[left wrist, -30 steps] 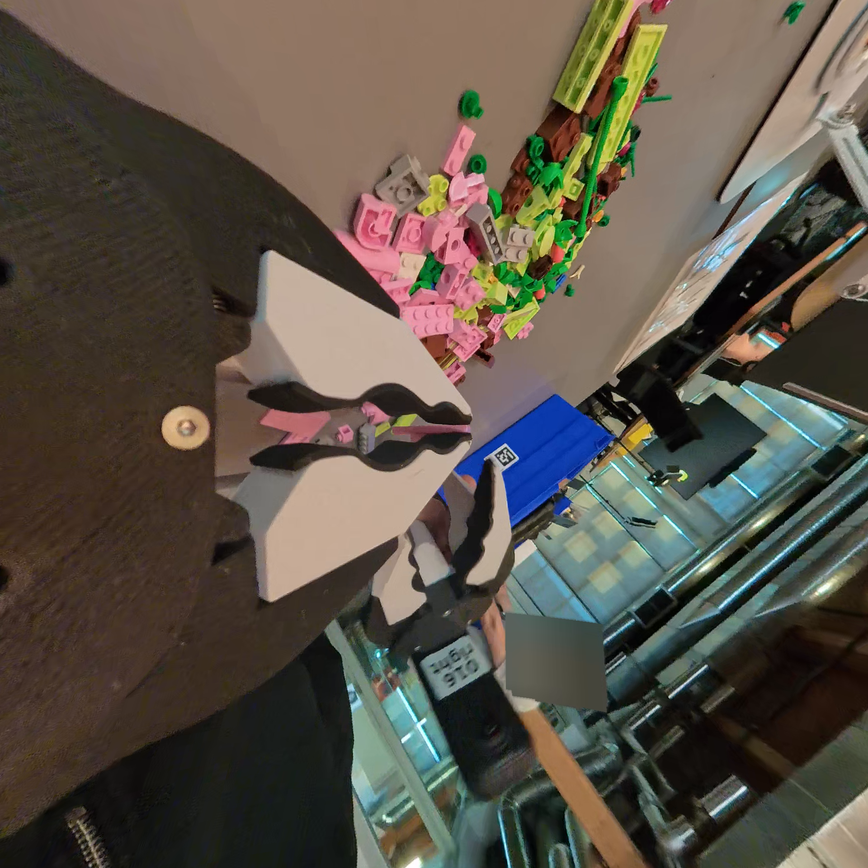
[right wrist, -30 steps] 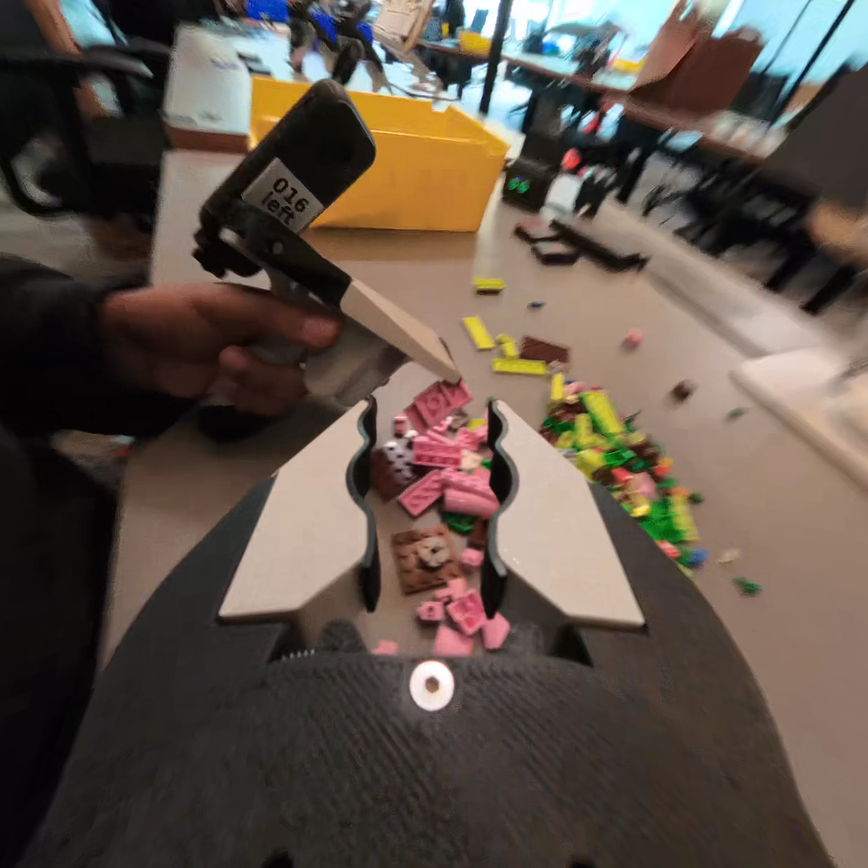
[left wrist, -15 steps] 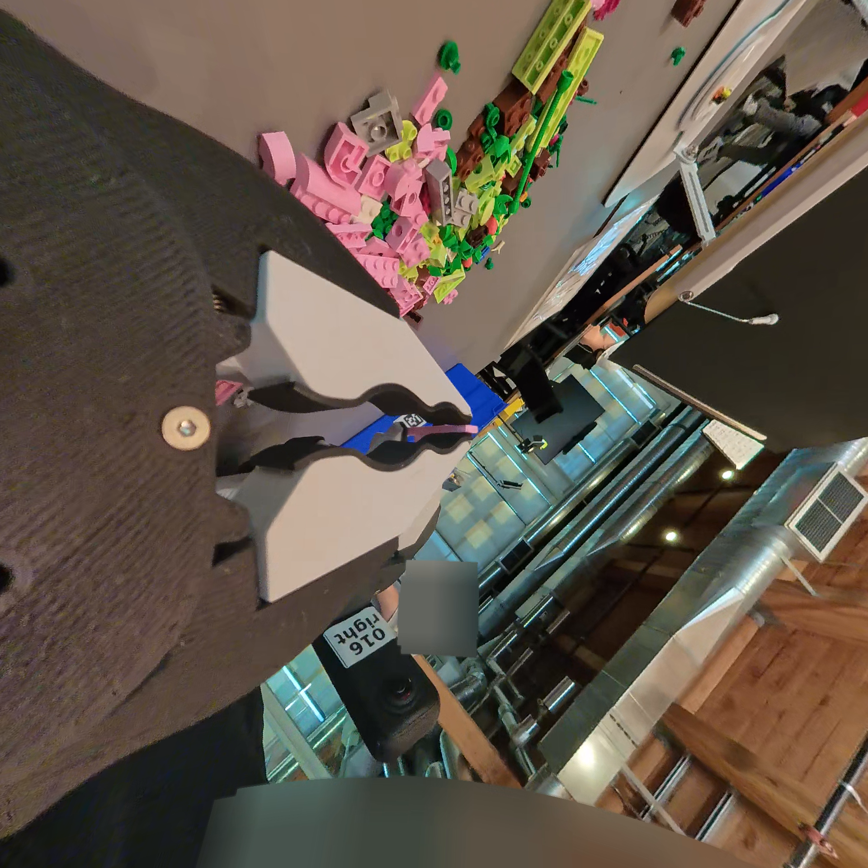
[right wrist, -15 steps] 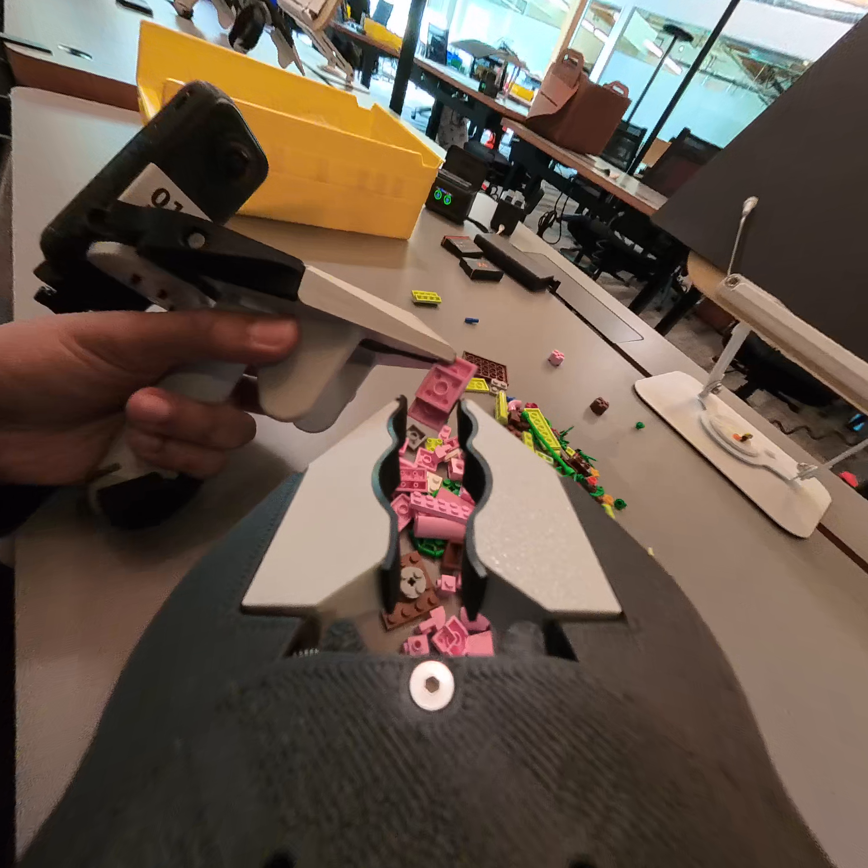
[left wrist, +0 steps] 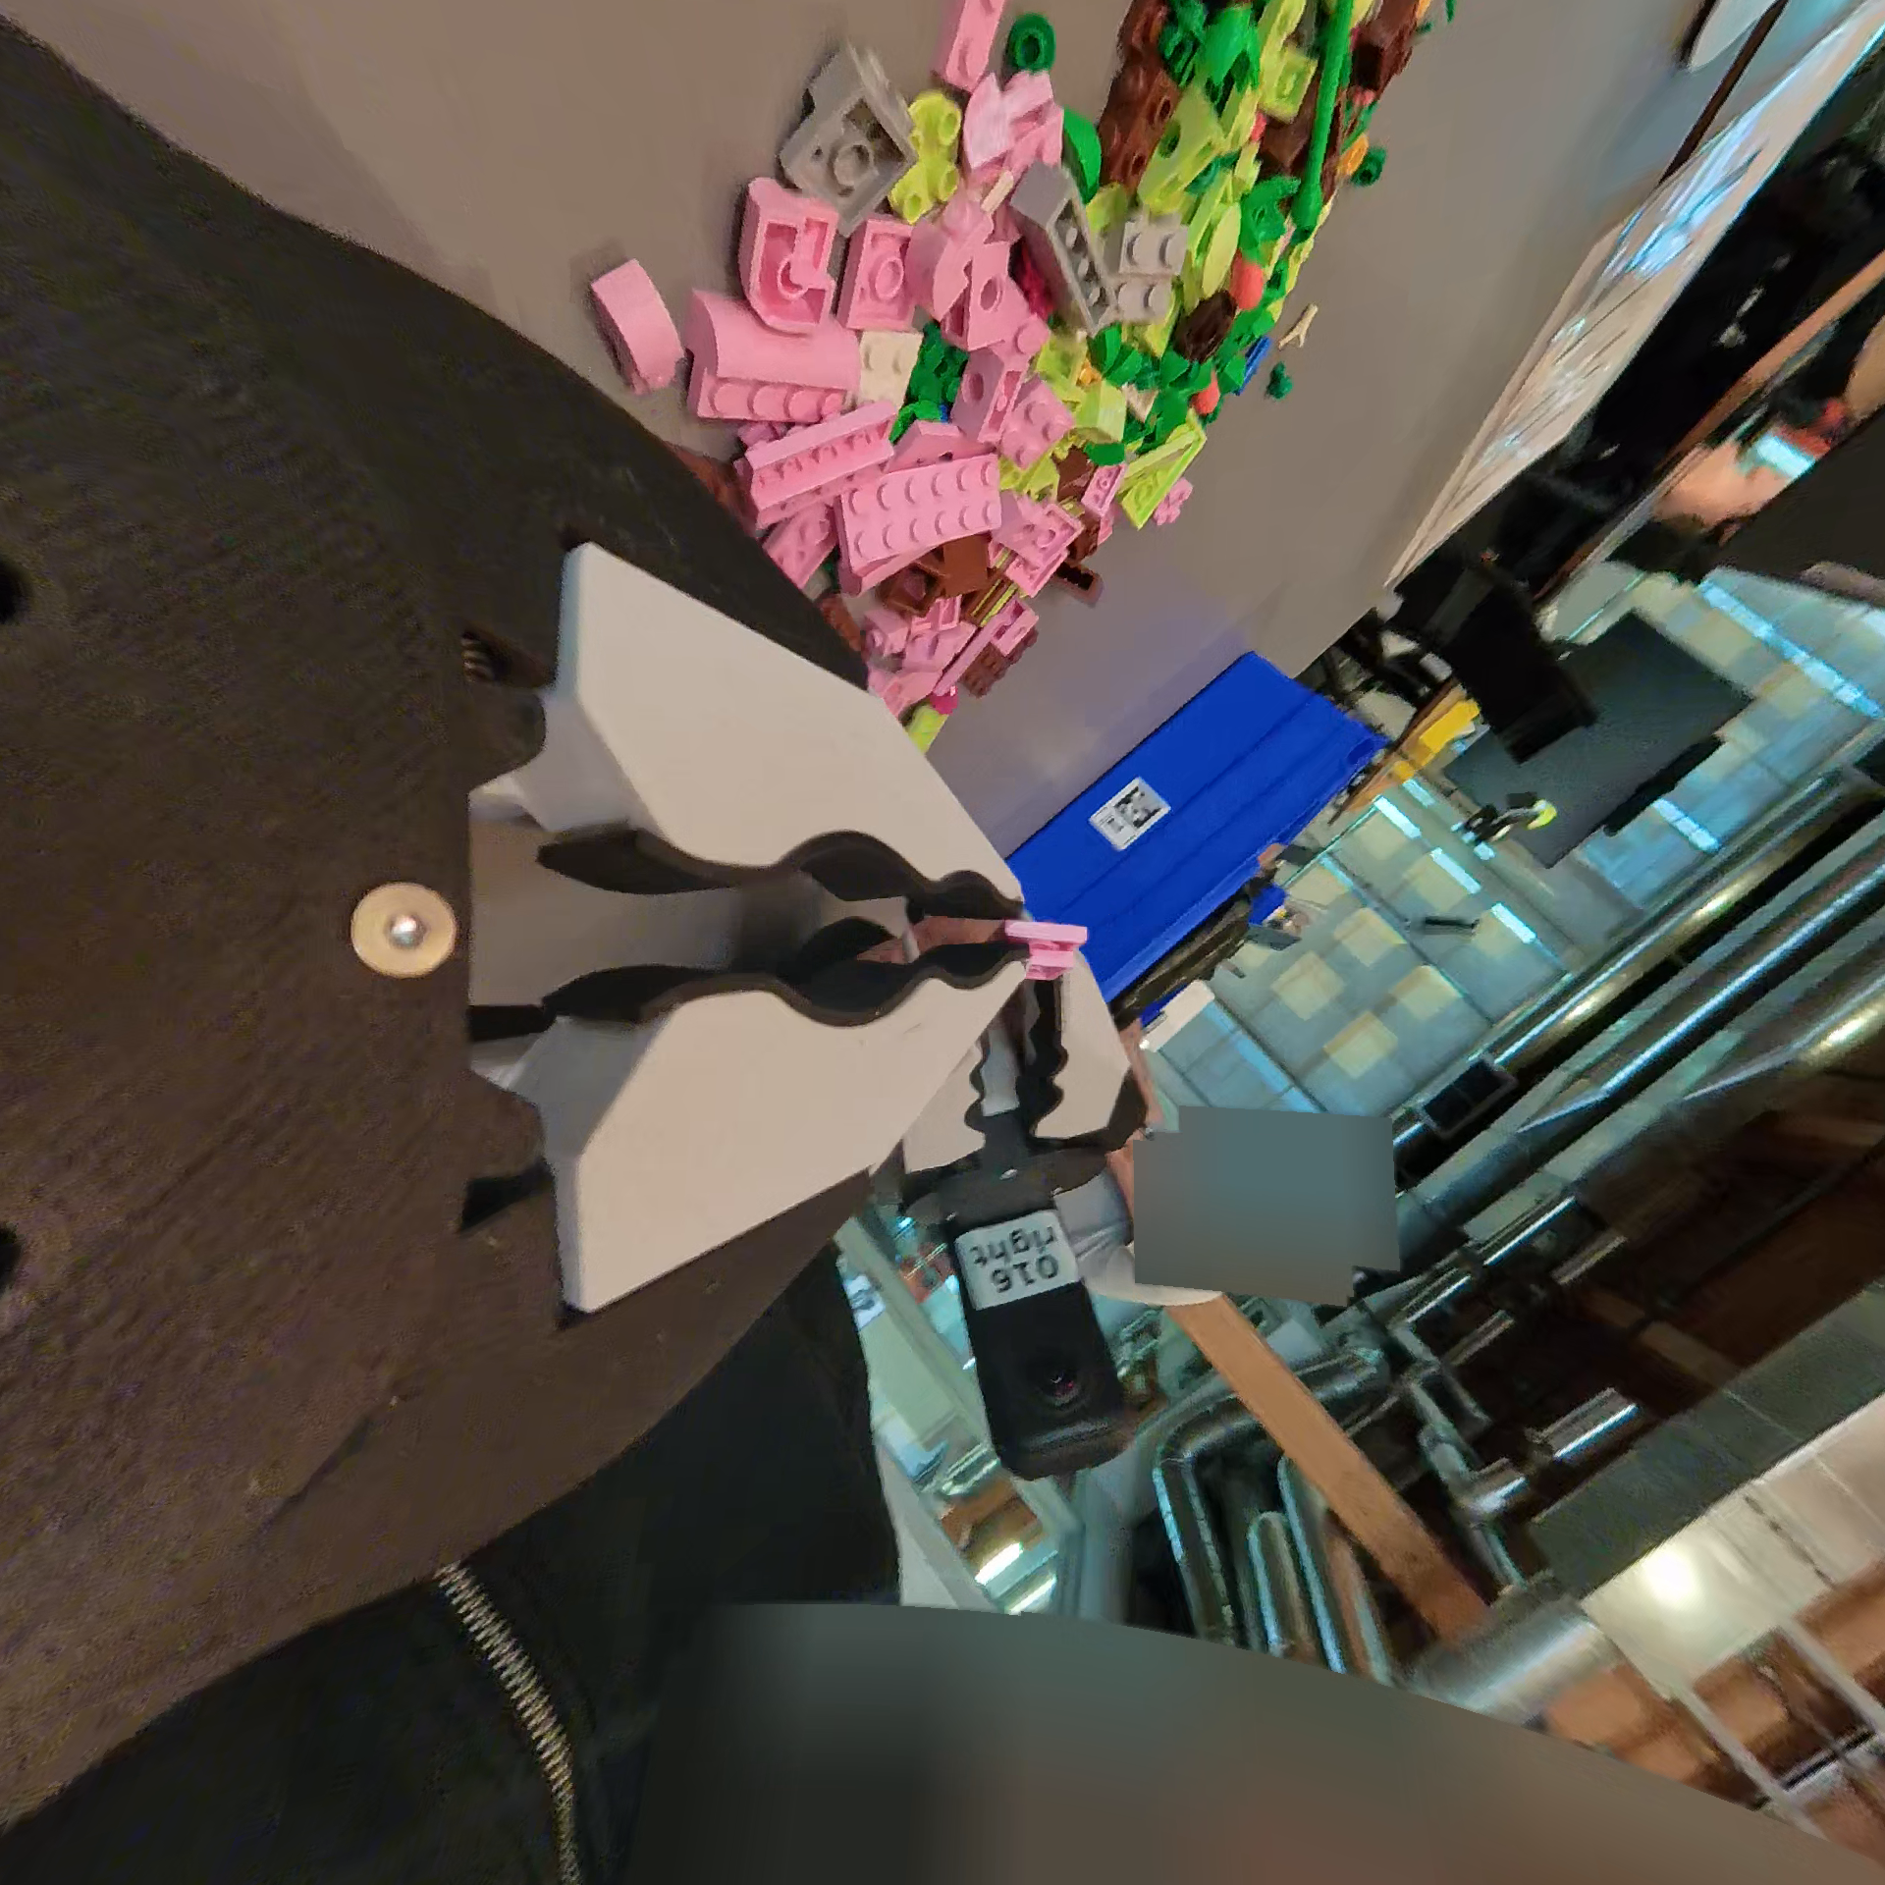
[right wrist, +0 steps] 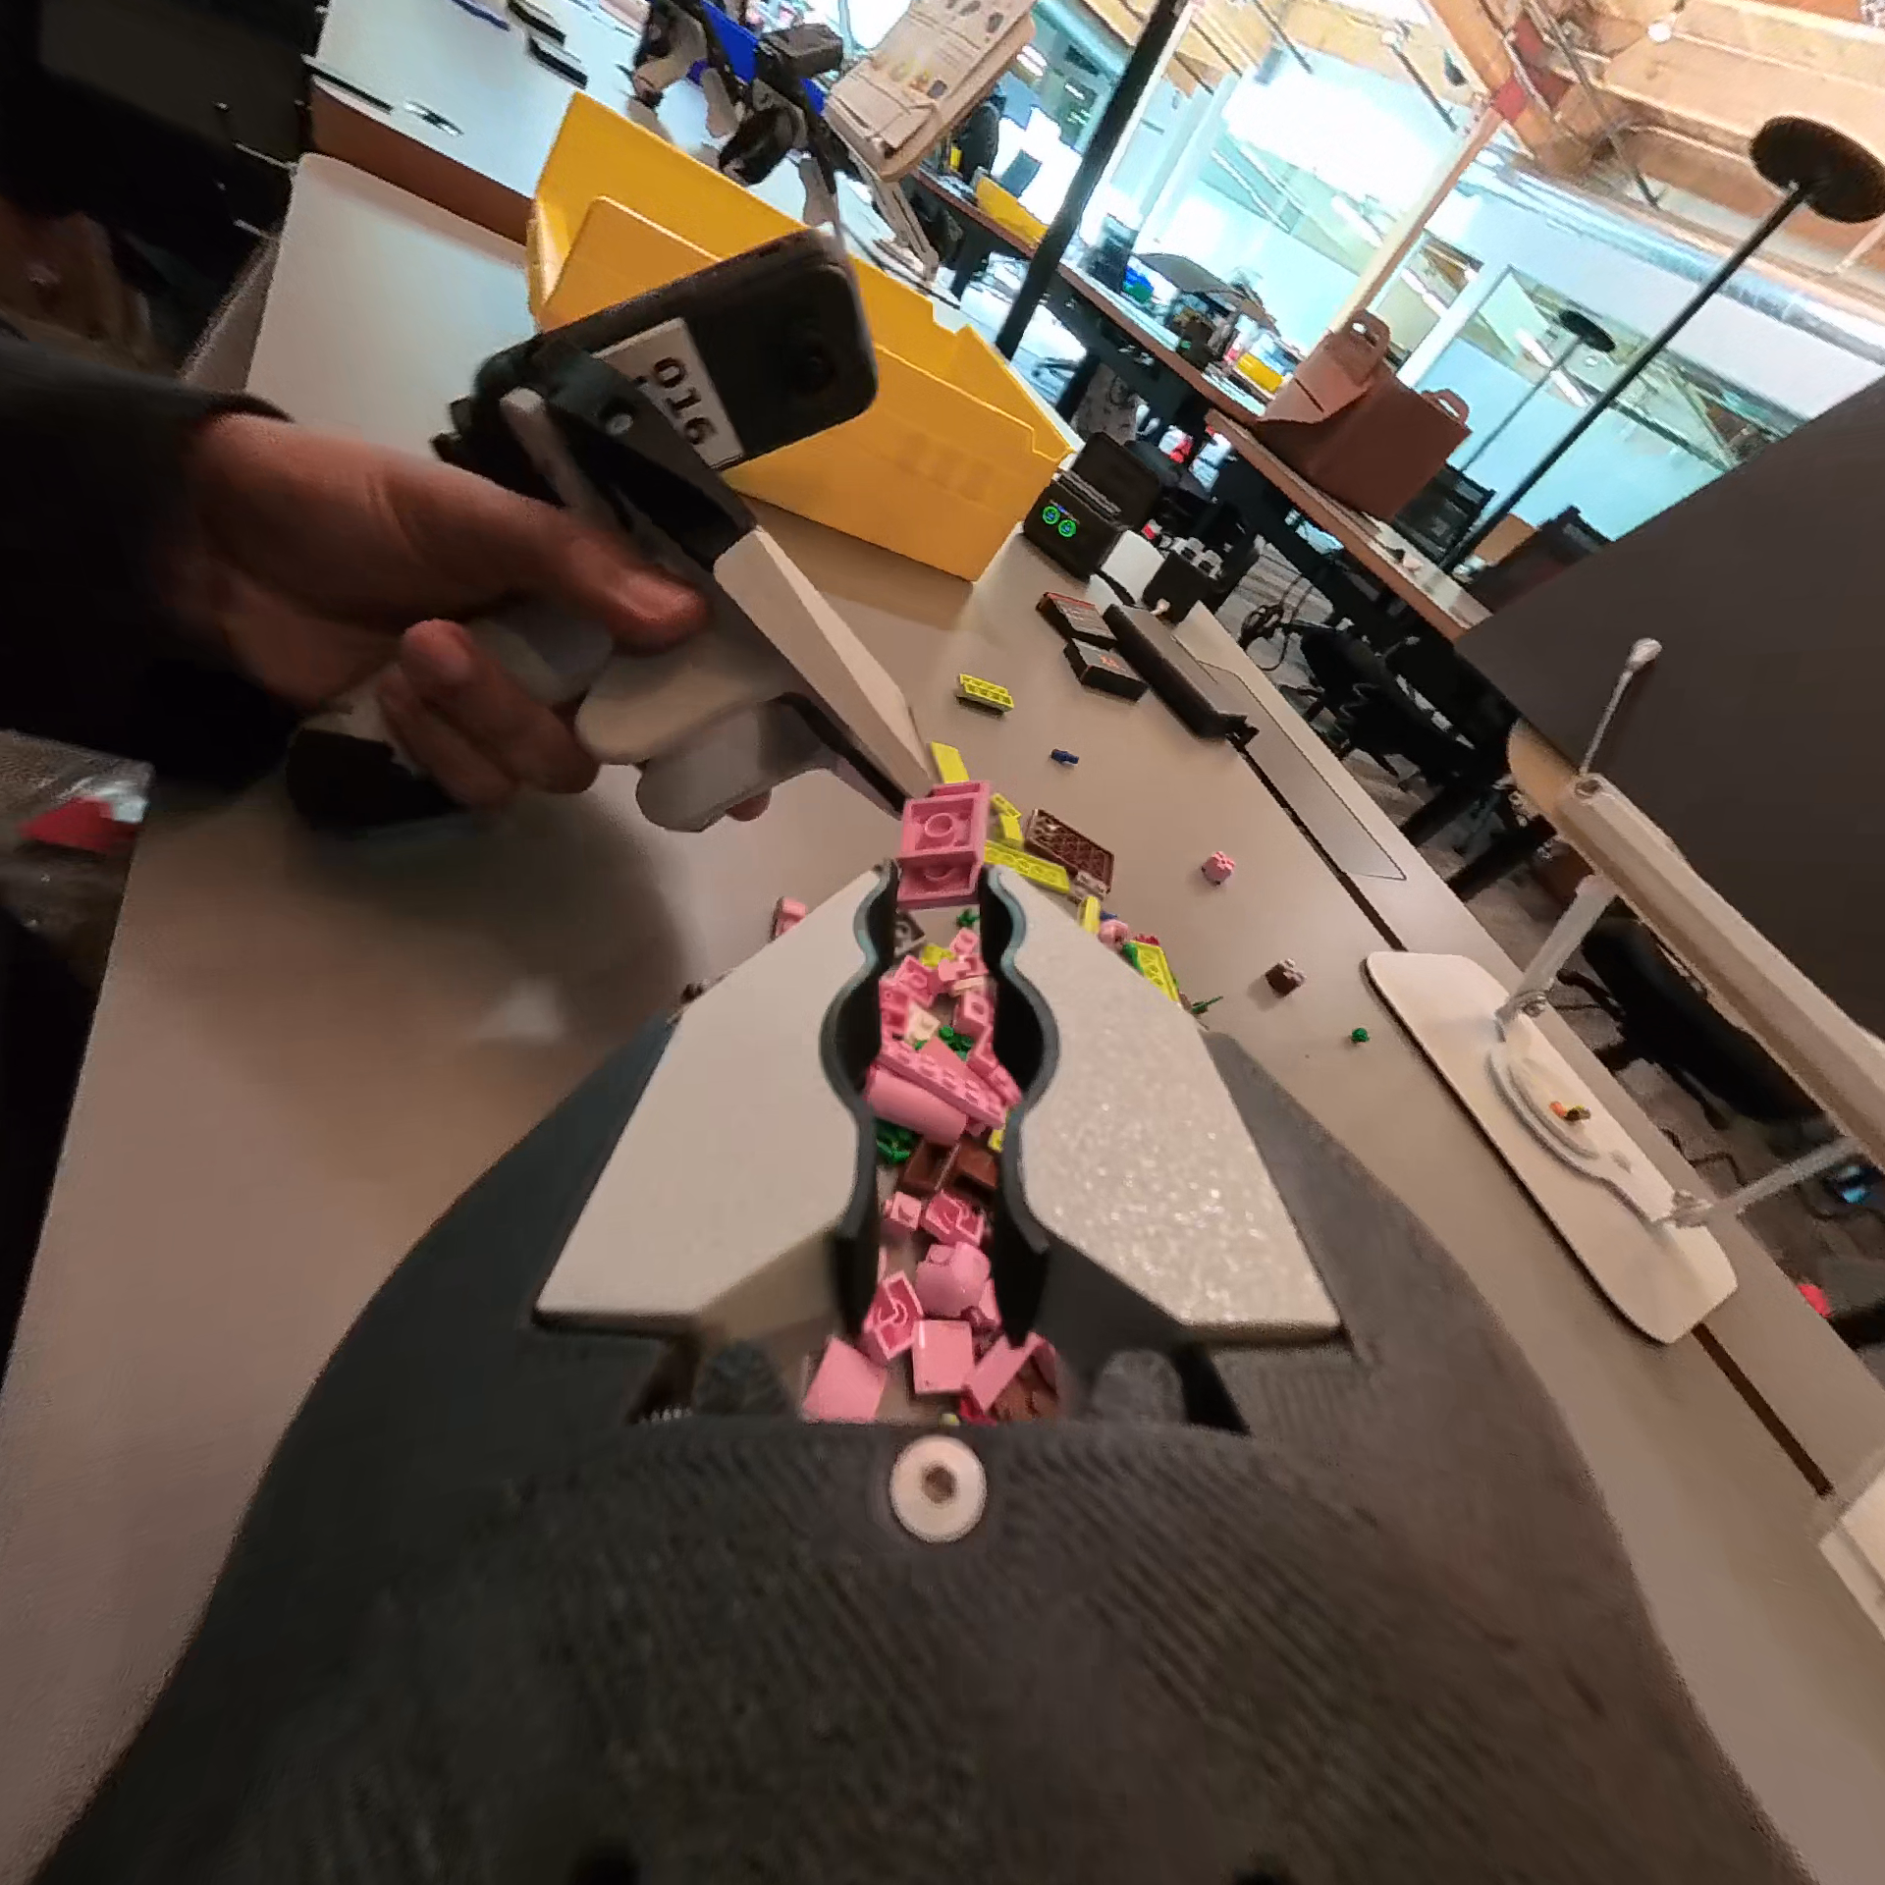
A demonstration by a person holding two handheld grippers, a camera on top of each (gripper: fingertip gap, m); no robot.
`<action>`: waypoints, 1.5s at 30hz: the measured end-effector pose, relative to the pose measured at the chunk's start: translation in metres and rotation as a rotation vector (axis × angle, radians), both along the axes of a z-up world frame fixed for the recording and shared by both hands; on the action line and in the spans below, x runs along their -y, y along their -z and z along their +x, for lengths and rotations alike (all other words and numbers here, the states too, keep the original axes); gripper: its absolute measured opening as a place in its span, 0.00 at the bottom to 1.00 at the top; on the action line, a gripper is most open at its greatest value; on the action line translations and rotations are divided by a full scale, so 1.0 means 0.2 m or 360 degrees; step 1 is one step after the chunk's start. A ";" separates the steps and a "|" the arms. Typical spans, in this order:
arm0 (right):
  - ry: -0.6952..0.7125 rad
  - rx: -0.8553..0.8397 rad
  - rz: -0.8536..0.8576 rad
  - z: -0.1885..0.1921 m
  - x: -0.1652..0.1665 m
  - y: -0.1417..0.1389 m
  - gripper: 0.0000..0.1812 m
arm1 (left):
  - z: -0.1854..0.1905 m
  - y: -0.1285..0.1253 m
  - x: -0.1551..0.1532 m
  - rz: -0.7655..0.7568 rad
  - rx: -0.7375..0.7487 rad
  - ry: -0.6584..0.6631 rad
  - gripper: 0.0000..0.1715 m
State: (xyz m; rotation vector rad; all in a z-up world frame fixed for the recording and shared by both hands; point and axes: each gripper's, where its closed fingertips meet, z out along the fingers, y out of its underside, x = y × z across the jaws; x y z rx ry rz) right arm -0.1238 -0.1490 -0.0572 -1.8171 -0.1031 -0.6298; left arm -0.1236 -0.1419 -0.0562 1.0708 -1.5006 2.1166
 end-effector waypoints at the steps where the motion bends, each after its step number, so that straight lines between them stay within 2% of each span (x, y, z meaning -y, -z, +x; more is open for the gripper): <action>1: -0.0047 -0.0006 -0.0014 -0.02 0.01 0.01 0.07 | -0.02 0.00 0.01 -0.0005 -0.0006 0.0051 0.03; 4: -0.0165 -0.0040 -0.0023 -0.07 0.02 0.02 0.07 | -0.06 0.01 0.04 0.0005 -0.0002 0.0160 0.05; 8: -0.0236 -0.0068 -0.0013 -0.10 0.03 0.02 0.07 | -0.10 0.00 0.07 0.0013 0.0022 0.0266 0.02; 13: -0.0373 -0.0180 0.0058 -0.15 0.04 -0.01 0.07 | -0.17 -0.03 0.07 -0.0077 -0.0020 0.0433 0.03; 22: -0.0422 -0.0239 0.0038 -0.16 0.05 0.01 0.07 | -0.17 0.00 0.07 -0.0037 -0.0032 0.0446 0.01; 24: -0.0433 -0.0233 0.0035 -0.17 0.05 0.01 0.07 | -0.17 0.00 0.06 -0.0050 -0.0040 0.0440 0.04; 30: -0.0424 -0.0210 0.0054 -0.17 0.05 0.00 0.07 | -0.16 0.00 0.06 -0.0032 -0.0022 0.0412 0.00; 32: -0.0350 -0.0132 0.0075 -0.14 0.05 -0.01 0.08 | -0.13 -0.01 0.05 -0.0005 0.0001 0.0328 0.00; 34: -0.0256 -0.0041 0.0067 -0.11 0.04 -0.02 0.20 | -0.10 0.00 0.06 0.0035 0.0021 0.0225 0.00; 37: -0.0116 0.0149 -0.0050 -0.07 0.02 0.02 0.25 | -0.08 -0.01 0.08 0.0028 0.0023 0.0145 0.00; 39: -0.0018 0.0343 -0.0109 -0.05 0.02 0.02 0.21 | -0.07 -0.01 0.09 0.0037 0.0037 0.0099 0.00; 41: 0.0080 0.0556 -0.0125 -0.04 0.03 -0.01 0.13 | -0.06 -0.01 0.09 0.0081 0.0069 0.0051 0.00; 45: 0.0181 0.0787 -0.0248 -0.03 0.01 0.02 0.10 | -0.04 0.02 0.09 0.0263 0.0144 -0.0066 0.00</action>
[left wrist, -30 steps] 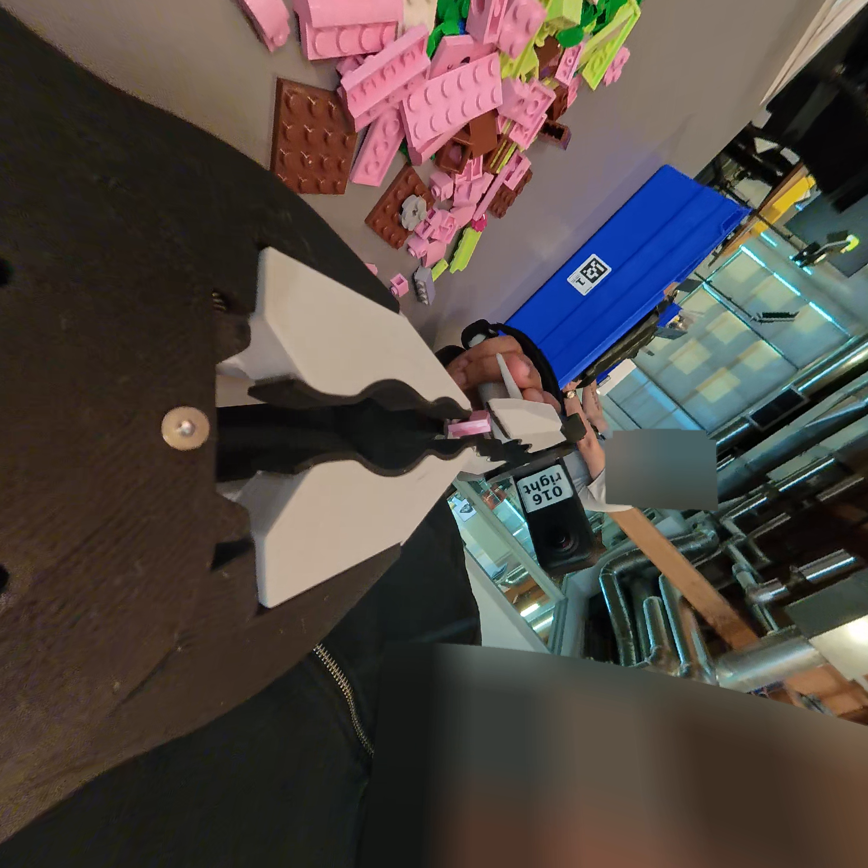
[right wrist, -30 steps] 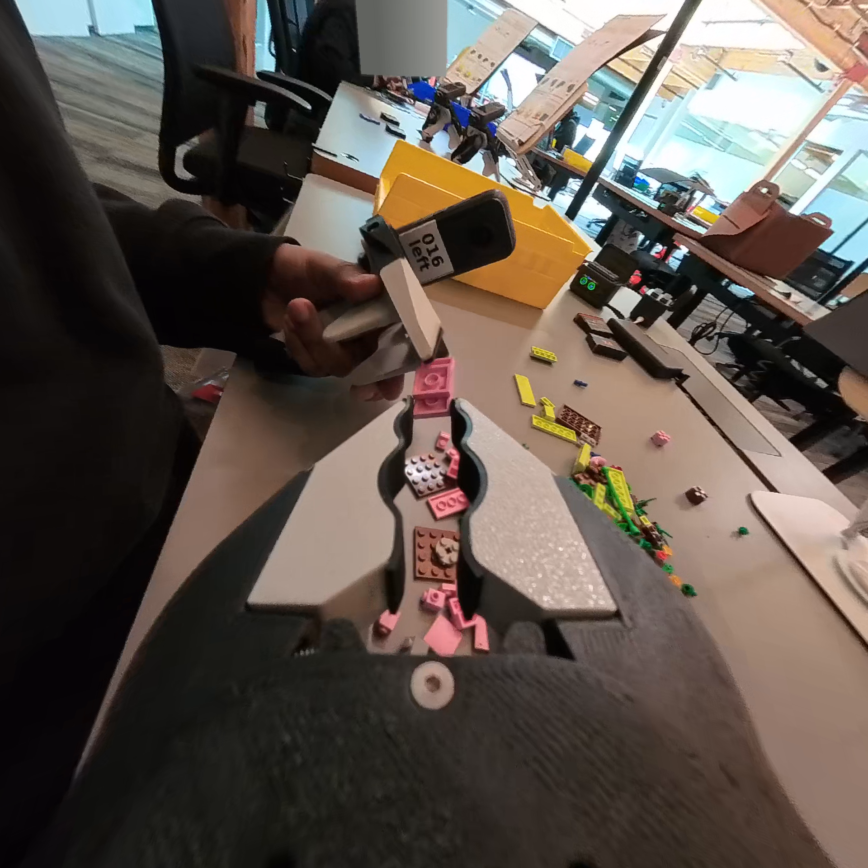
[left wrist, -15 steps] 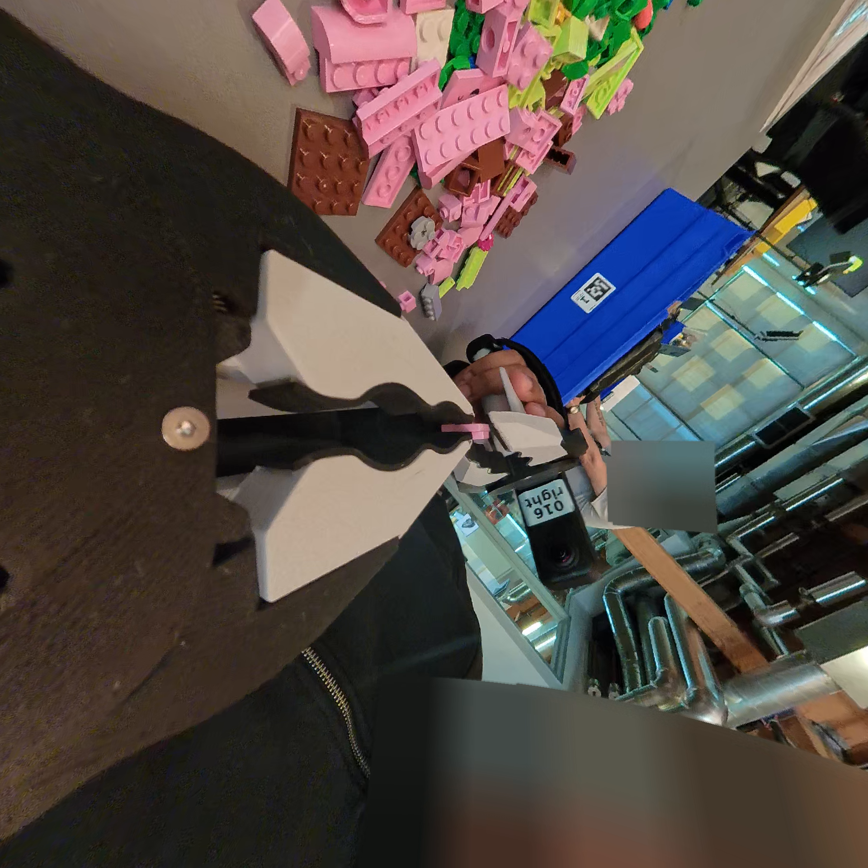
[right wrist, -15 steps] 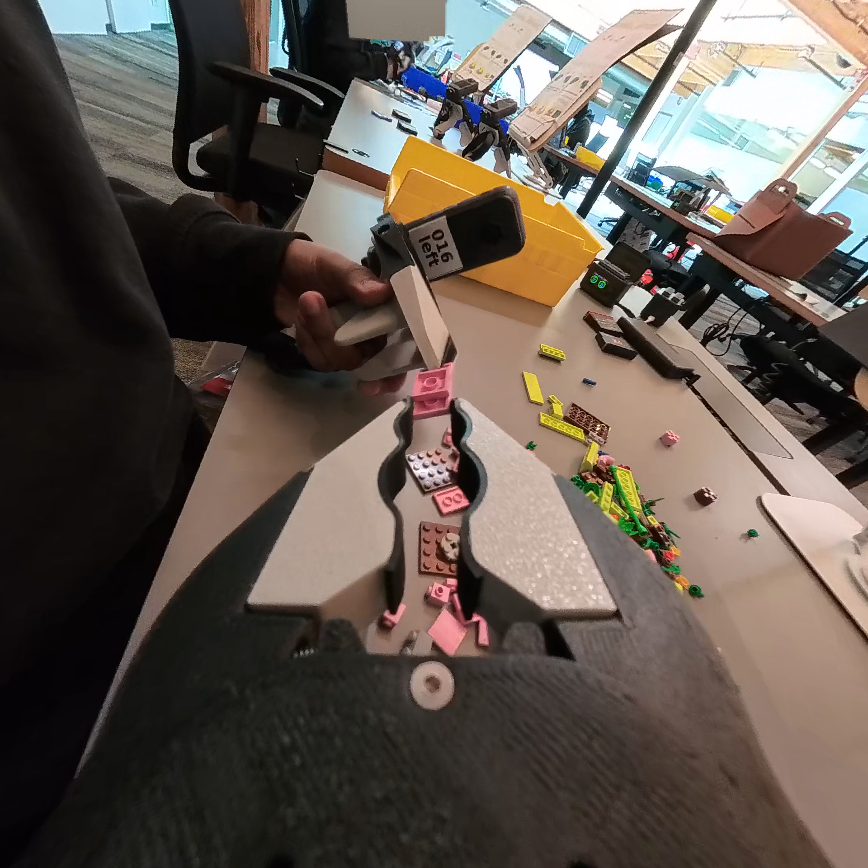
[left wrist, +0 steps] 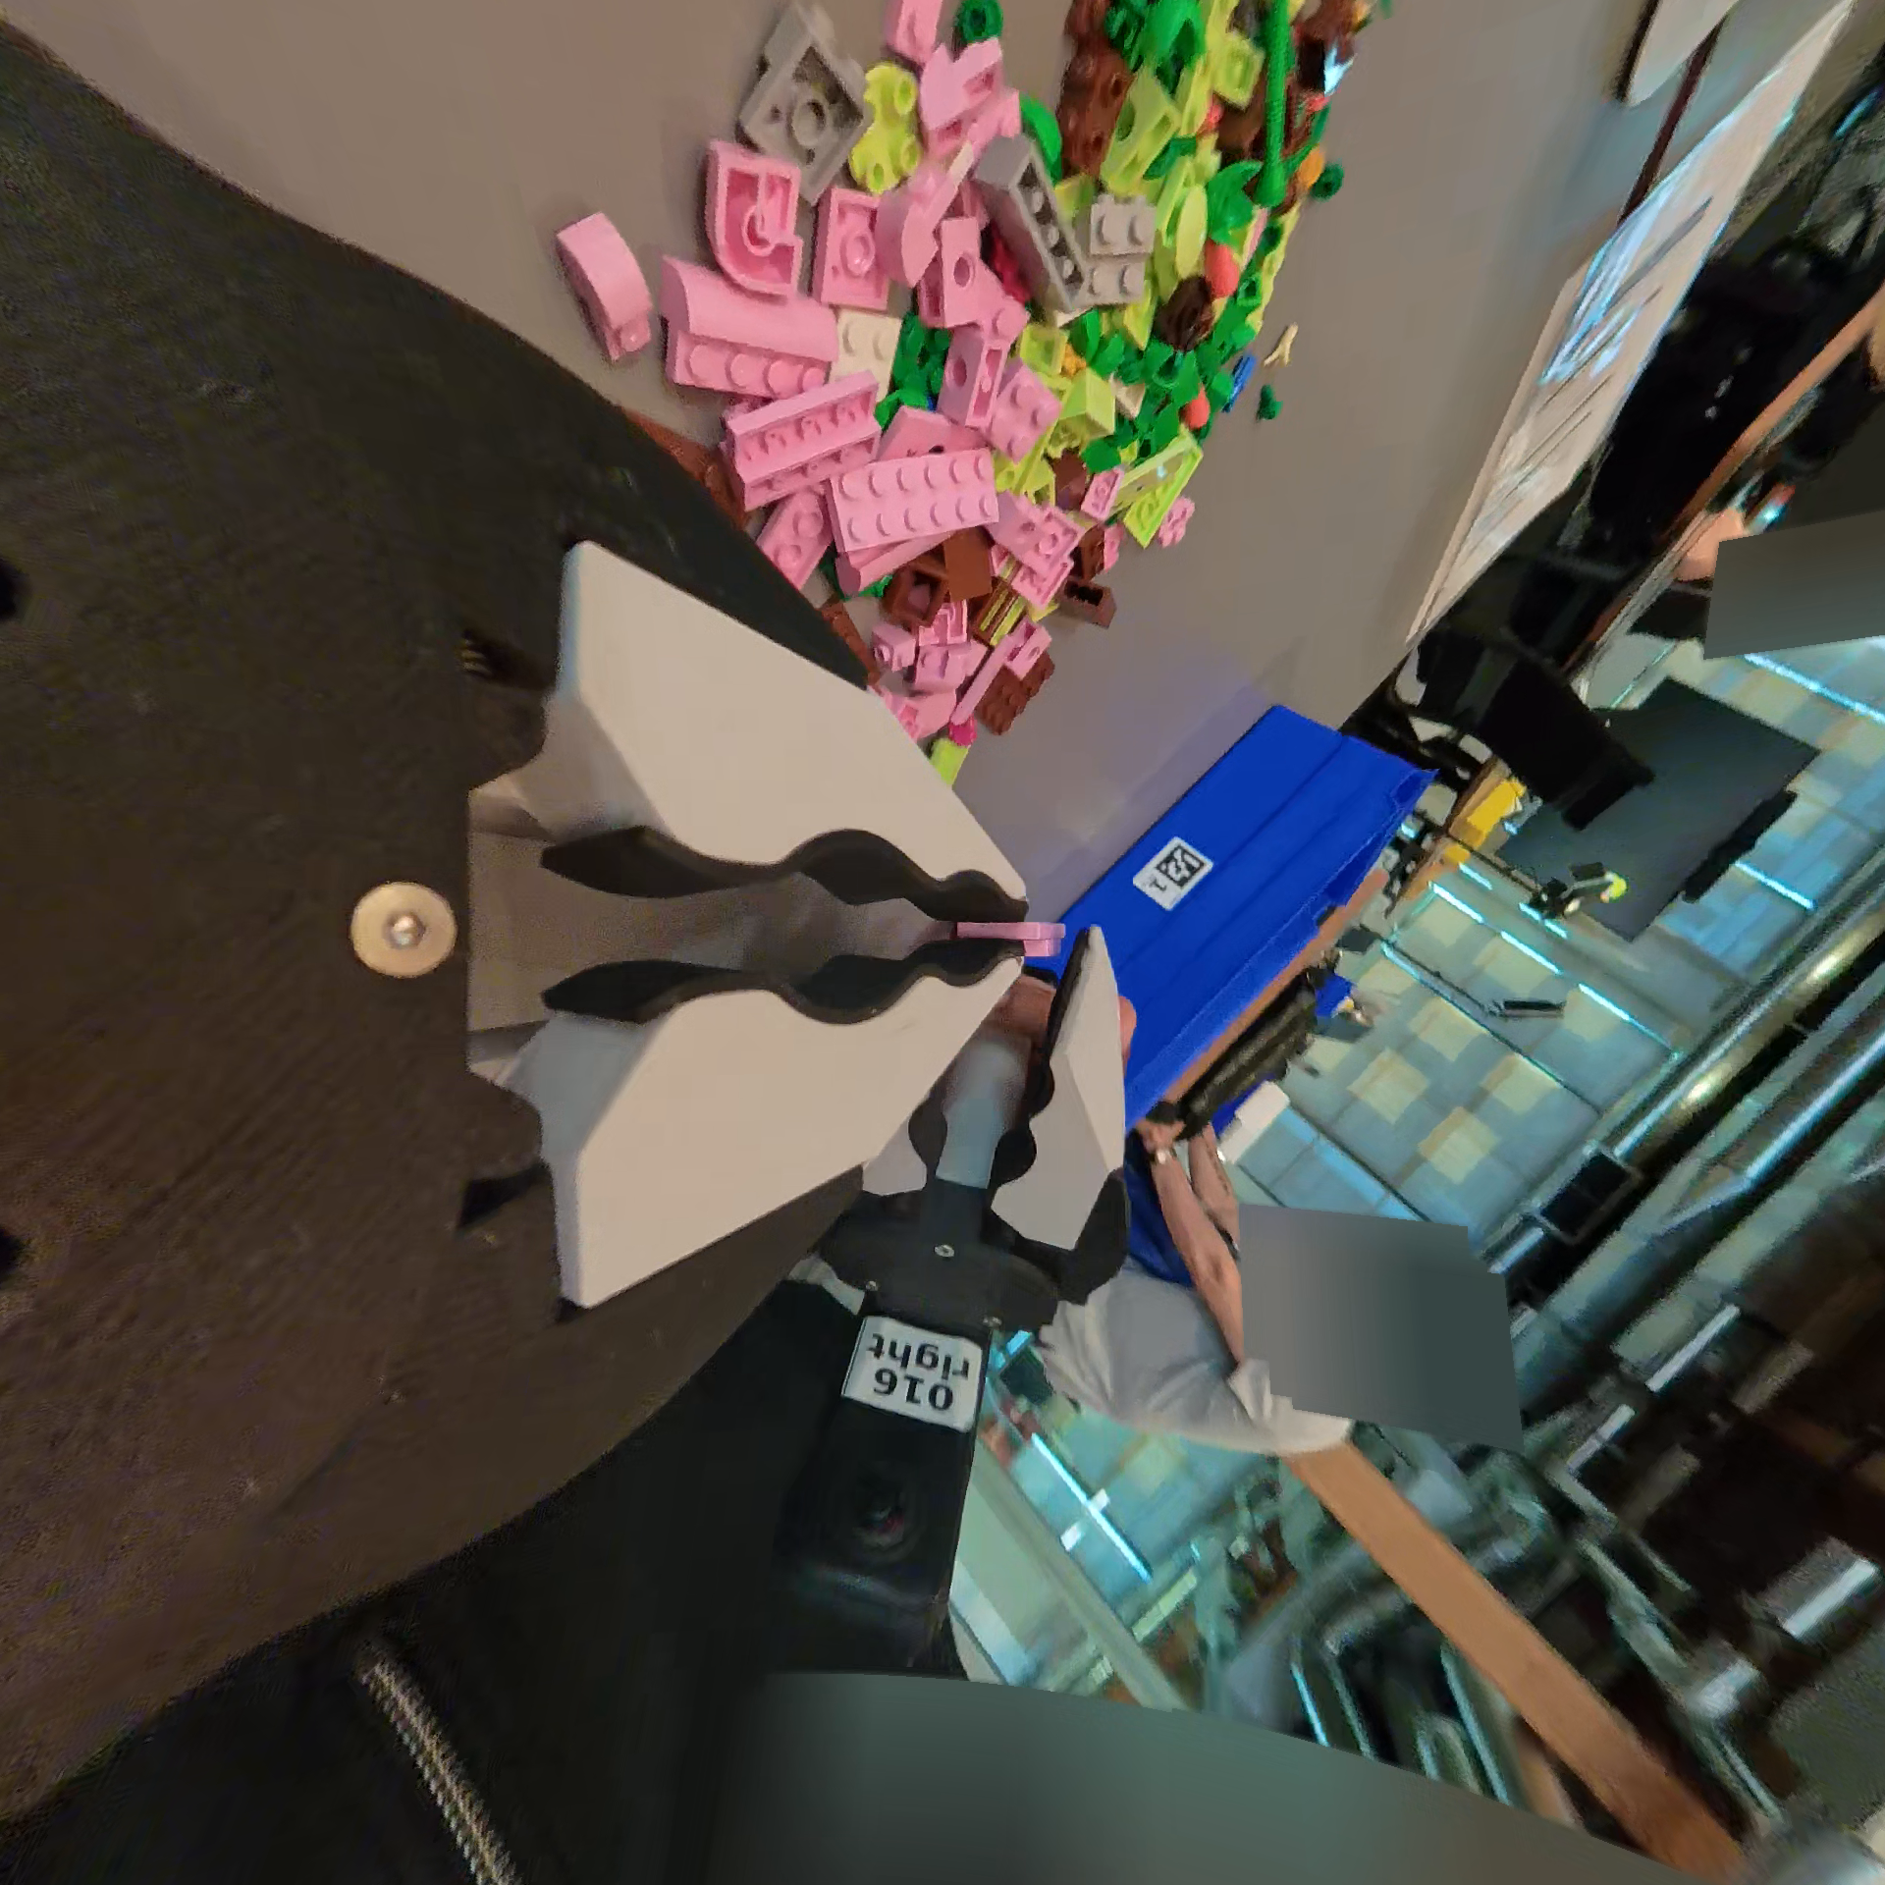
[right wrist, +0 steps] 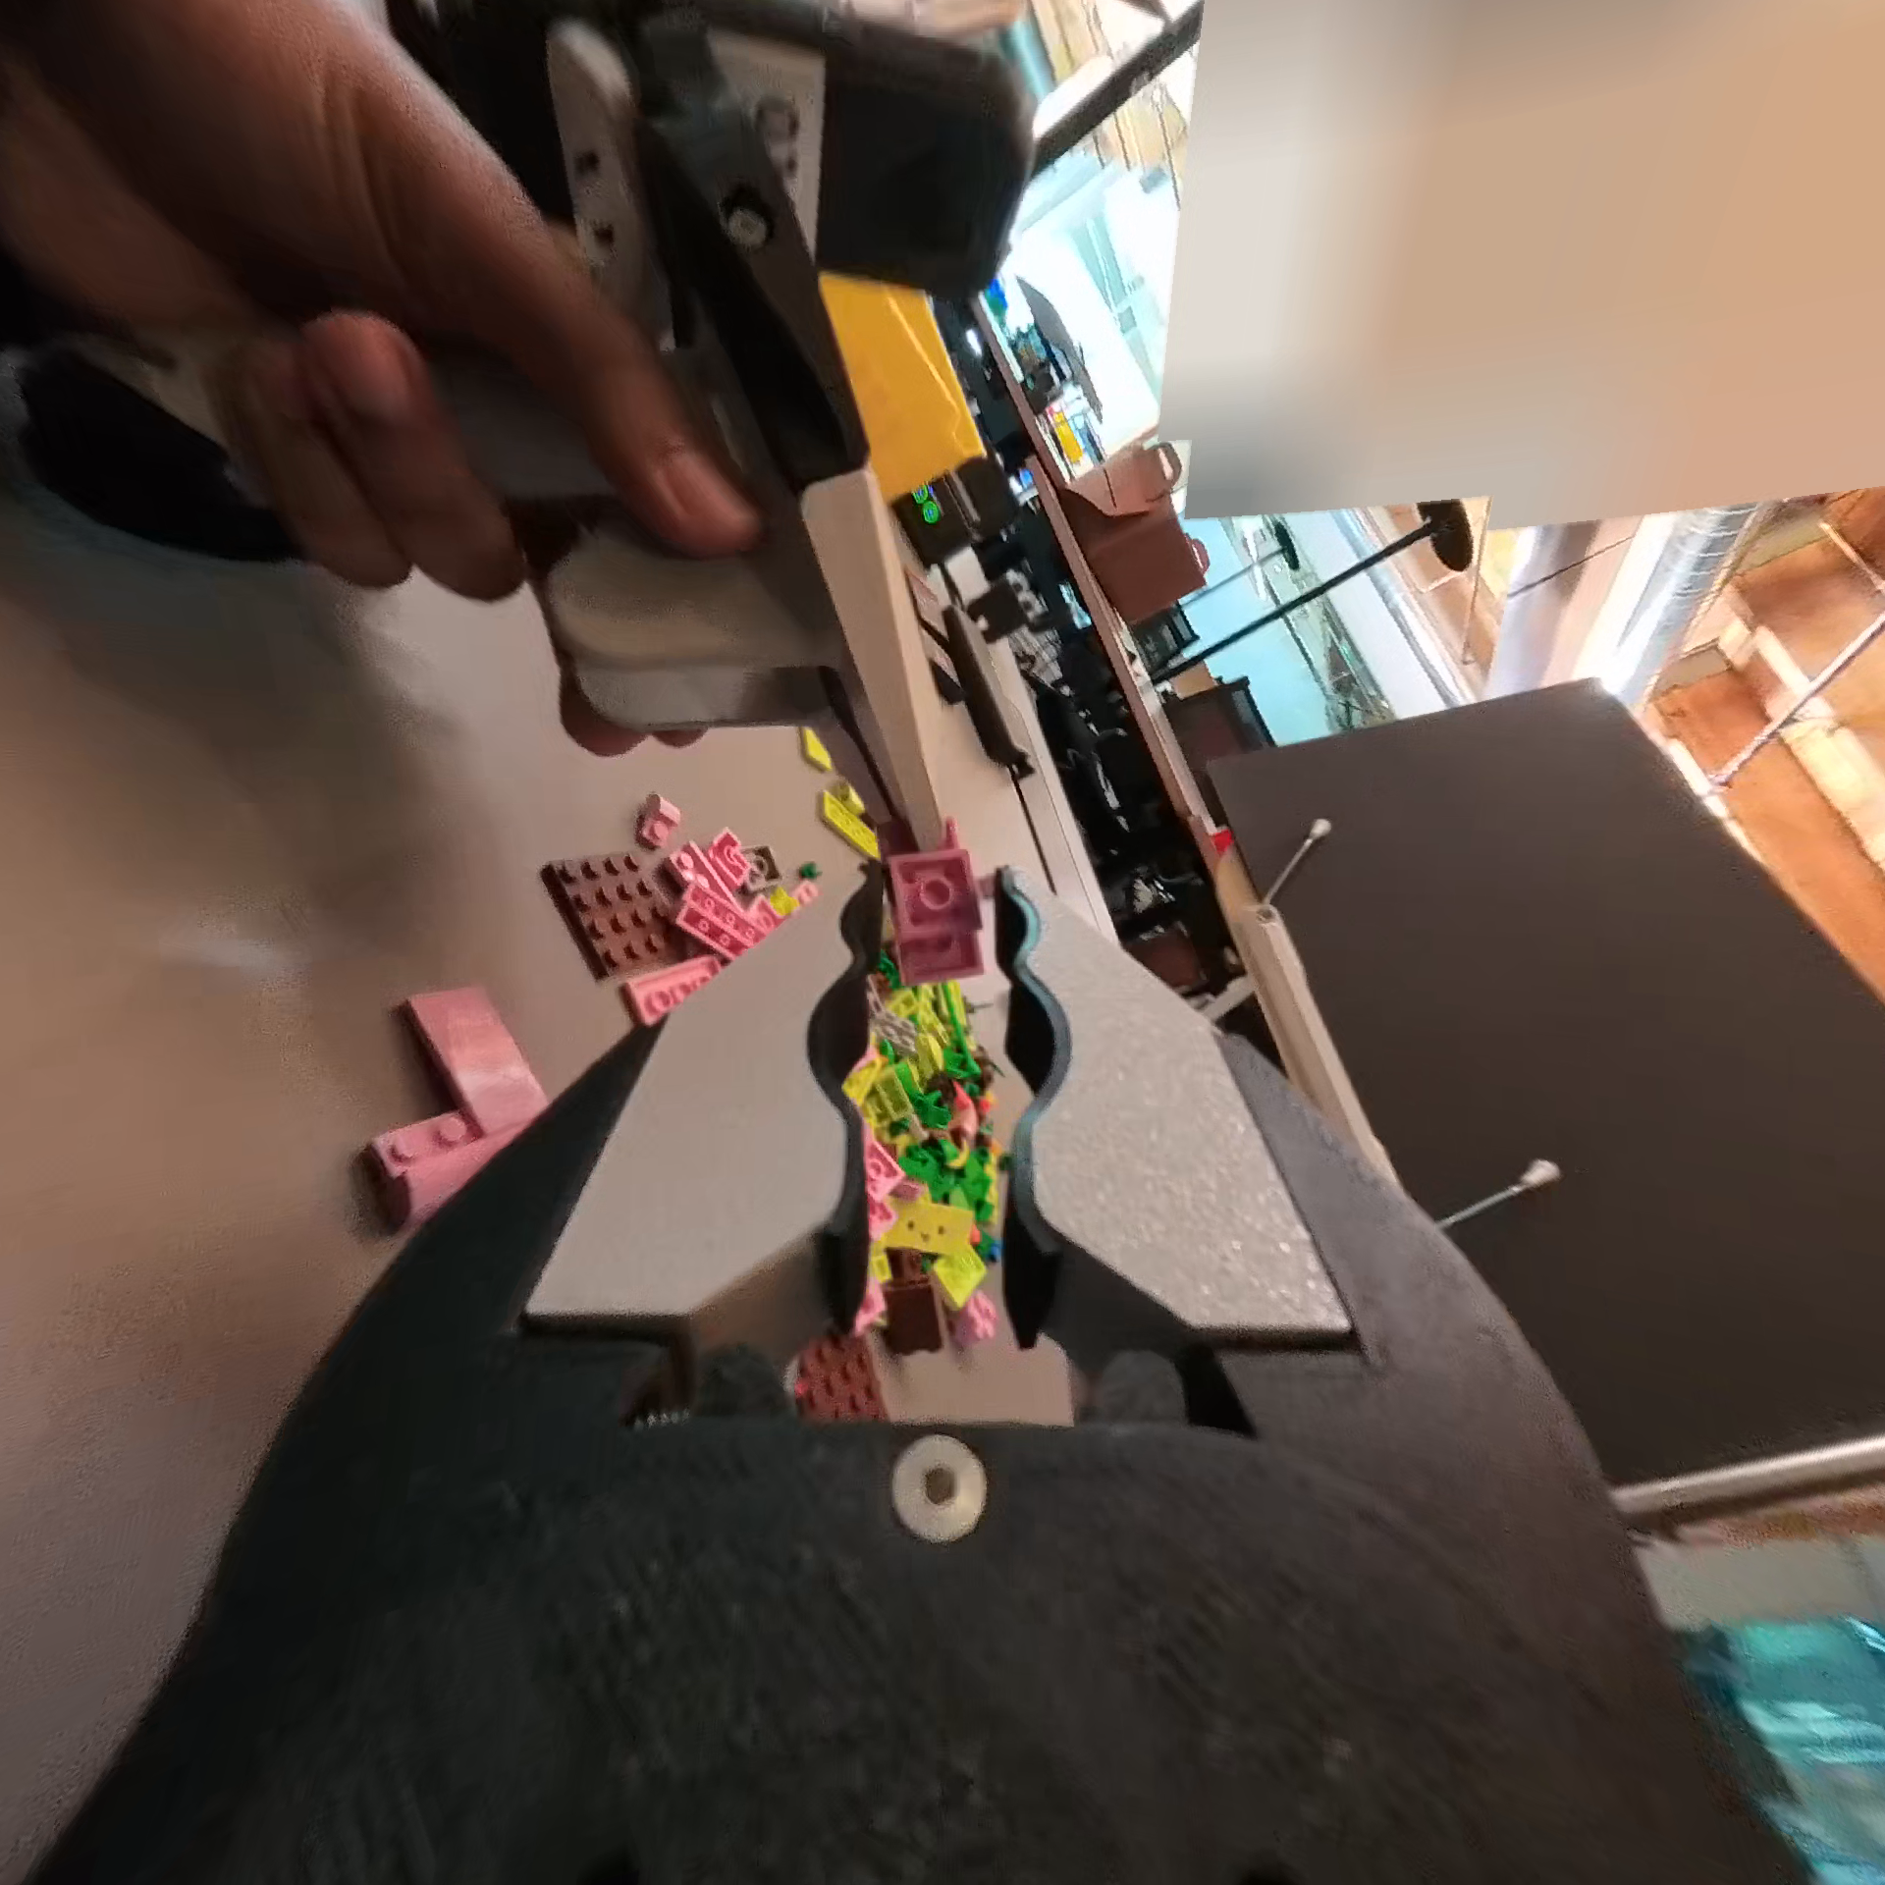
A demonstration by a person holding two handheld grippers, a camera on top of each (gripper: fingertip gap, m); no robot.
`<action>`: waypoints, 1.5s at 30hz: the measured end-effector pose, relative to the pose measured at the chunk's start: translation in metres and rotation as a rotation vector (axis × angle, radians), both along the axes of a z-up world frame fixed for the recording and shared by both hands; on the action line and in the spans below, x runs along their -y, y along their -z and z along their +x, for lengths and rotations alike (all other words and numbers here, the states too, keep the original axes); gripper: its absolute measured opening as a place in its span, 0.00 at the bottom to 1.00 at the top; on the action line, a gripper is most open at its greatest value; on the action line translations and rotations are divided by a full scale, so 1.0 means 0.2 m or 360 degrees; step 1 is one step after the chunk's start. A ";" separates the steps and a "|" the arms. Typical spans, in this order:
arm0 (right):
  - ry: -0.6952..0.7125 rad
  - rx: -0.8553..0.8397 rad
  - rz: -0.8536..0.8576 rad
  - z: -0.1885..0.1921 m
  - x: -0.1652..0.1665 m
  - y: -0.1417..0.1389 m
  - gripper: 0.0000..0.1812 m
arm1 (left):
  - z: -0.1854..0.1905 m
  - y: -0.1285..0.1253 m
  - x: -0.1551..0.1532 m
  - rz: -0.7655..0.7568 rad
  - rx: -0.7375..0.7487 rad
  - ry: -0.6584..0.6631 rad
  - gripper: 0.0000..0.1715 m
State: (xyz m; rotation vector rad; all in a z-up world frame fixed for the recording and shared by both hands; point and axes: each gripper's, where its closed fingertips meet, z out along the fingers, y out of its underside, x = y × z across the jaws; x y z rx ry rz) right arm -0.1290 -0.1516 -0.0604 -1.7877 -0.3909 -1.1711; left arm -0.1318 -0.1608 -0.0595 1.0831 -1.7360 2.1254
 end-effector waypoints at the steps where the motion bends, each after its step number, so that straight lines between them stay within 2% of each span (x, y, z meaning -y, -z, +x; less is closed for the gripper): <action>1: 0.0032 0.0032 -0.0027 0.01 -0.01 0.01 0.10 | -0.01 0.00 0.01 0.0040 0.0034 0.0000 0.00; 4: 0.0102 0.0066 -0.0098 0.04 -0.01 0.04 0.08 | 0.00 0.01 0.02 0.0181 0.0118 -0.0085 0.00; 7: 0.0199 0.0075 -0.0141 0.07 -0.01 0.04 0.08 | 0.04 0.01 0.01 0.0194 0.0159 -0.0202 0.00; 11: 0.0394 0.0329 -0.0267 0.12 -0.01 0.05 0.07 | 0.09 0.02 -0.01 0.0343 0.0279 -0.0371 0.00; 12: 0.0398 0.0363 -0.0255 0.11 -0.01 0.04 0.08 | 0.12 0.03 -0.03 0.0394 0.0299 -0.0454 0.01; 13: 0.0356 0.0388 -0.0225 0.07 -0.03 0.02 0.07 | 0.20 0.04 -0.14 0.0475 0.0326 -0.0667 0.00; 14: 0.0299 0.0407 -0.0162 0.02 -0.05 -0.01 0.07 | 0.25 0.05 -0.25 0.0571 0.0360 -0.0787 0.00; 15: 0.0272 0.0399 -0.0086 -0.01 -0.05 -0.04 0.07 | 0.28 0.05 -0.33 0.0559 0.0318 -0.0796 0.00; 17: 0.0270 0.0219 0.0011 0.02 -0.04 -0.05 0.07 | 0.29 -0.03 -0.43 0.0363 0.0279 -0.0825 0.00; 20: 0.0357 -0.0112 0.0034 0.16 0.02 0.01 0.08 | 0.28 0.01 -0.39 0.0529 0.0313 -0.0749 0.00; 24: 0.0585 -0.0637 -0.0109 0.36 0.09 0.23 0.08 | 0.29 0.18 -0.24 0.0843 0.0265 -0.0548 0.00; 28: 0.0632 -0.0904 -0.0165 0.43 0.10 0.33 0.08 | 0.34 0.19 -0.18 0.0968 0.0323 -0.0479 0.00; 29: 0.0638 -0.0936 -0.0134 0.45 0.09 0.33 0.13 | 0.36 0.20 -0.18 0.0988 0.0313 -0.0476 0.04; 31: 0.0674 -0.1009 -0.0049 0.49 0.09 0.32 0.31 | 0.40 0.21 -0.20 0.1025 0.0274 -0.0515 0.22; 33: 0.0684 -0.1072 0.0044 0.50 0.12 0.29 0.33 | 0.41 0.21 -0.21 0.1029 0.0260 -0.0556 0.38; 34: 0.0643 -0.1095 0.0093 0.48 0.13 0.27 0.32 | 0.38 0.20 -0.21 0.1019 0.0287 -0.0529 0.39; 38: 0.0297 -0.1237 0.0155 0.29 0.13 0.21 0.28 | 0.21 0.19 -0.16 0.0968 0.0313 -0.0330 0.33; 39: 0.0239 -0.1277 0.0114 0.23 0.13 0.23 0.26 | 0.14 0.19 -0.13 0.0928 0.0308 -0.0225 0.28; 41: 0.0188 -0.1325 0.0032 0.14 0.16 0.26 0.22 | -0.01 0.20 -0.03 0.0859 0.0276 0.0029 0.27; 43: 0.0144 -0.1335 0.0001 0.08 0.18 0.28 0.22 | -0.12 0.29 0.03 0.0983 0.0229 0.0198 0.24; 45: 0.0086 -0.1367 -0.0013 0.04 0.18 0.28 0.20 | -0.14 0.40 0.05 0.1248 0.0266 0.0230 0.24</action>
